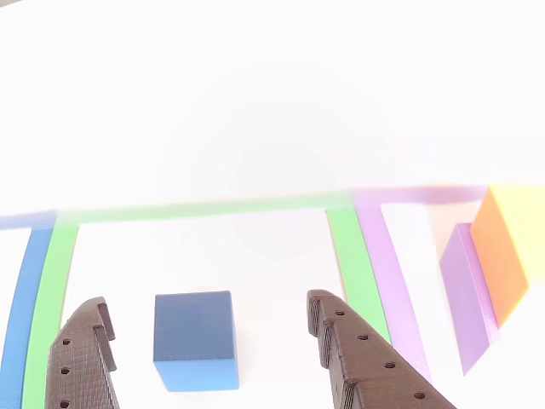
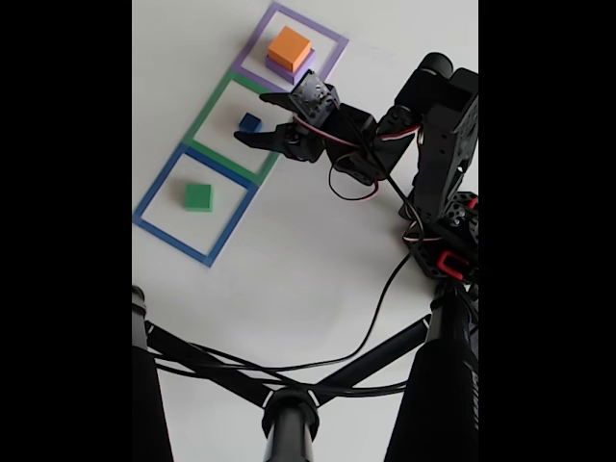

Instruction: Tower of hanoi

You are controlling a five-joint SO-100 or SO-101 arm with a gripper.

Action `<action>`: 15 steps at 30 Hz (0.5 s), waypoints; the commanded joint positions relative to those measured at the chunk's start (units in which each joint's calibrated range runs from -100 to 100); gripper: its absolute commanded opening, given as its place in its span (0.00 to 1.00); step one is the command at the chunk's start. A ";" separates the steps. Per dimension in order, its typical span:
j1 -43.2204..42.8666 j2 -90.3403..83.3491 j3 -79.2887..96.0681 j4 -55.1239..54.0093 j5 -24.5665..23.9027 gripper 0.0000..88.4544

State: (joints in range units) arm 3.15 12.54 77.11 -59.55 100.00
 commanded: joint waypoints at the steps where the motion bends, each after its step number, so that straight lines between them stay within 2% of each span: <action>1: -1.04 1.55 -1.38 -3.85 0.00 0.27; 15: -2.00 8.09 -4.29 -5.96 0.00 0.24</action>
State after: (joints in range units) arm 2.17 20.47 74.15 -63.96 100.00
